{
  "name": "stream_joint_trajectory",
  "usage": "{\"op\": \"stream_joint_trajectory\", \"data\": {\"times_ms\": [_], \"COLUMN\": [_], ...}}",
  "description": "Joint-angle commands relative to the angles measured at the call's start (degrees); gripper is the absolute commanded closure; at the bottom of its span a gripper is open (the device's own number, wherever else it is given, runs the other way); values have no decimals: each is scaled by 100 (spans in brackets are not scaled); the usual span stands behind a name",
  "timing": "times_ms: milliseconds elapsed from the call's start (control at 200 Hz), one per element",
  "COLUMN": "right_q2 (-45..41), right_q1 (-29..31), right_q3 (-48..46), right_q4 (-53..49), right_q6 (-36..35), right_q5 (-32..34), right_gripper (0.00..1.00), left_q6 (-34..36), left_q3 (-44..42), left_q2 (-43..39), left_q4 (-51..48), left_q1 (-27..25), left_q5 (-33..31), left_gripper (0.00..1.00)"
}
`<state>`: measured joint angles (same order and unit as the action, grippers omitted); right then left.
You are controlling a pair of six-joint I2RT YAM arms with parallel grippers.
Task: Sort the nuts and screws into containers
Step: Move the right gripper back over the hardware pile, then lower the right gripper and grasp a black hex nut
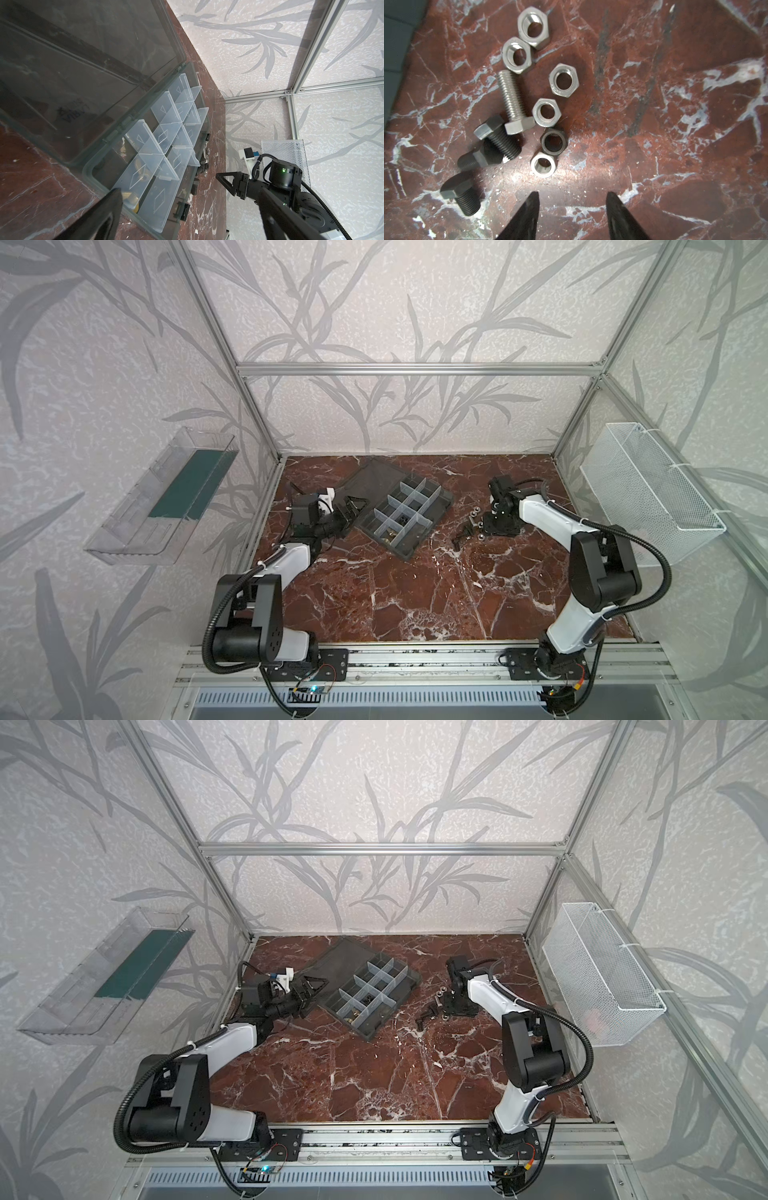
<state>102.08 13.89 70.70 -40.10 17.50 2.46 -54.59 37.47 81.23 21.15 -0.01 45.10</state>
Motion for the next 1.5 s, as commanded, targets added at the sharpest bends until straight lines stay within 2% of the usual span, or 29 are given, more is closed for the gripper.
{"op": "stream_joint_trajectory", "data": {"times_ms": [0,385,905,1065,1404,1494], "right_q2": [348,1043,1330,1408,1316,1240], "right_q1": [-18,-29,-45,-49,-45,-44], "right_q3": [302,765,771,744,563,526], "right_q4": [69,140,222,230,180,178], "right_q6": [-36,-104,-168,-202,-234,-231], "right_q5": [-77,-118,7,41,23,9], "right_gripper": [47,48,53,59,78,80], "left_q6": [48,64,48,46,30,26], "left_q3": [122,137,137,130,137,137], "left_q2": [-94,-107,-65,-67,-47,-44], "left_q4": [52,-1,44,58,79,107], "left_q1": [-12,-13,-13,-16,-15,-14], "left_q5": [43,3,-1,-1,4,18], "left_gripper": [1,0,1,1,0,1]}}
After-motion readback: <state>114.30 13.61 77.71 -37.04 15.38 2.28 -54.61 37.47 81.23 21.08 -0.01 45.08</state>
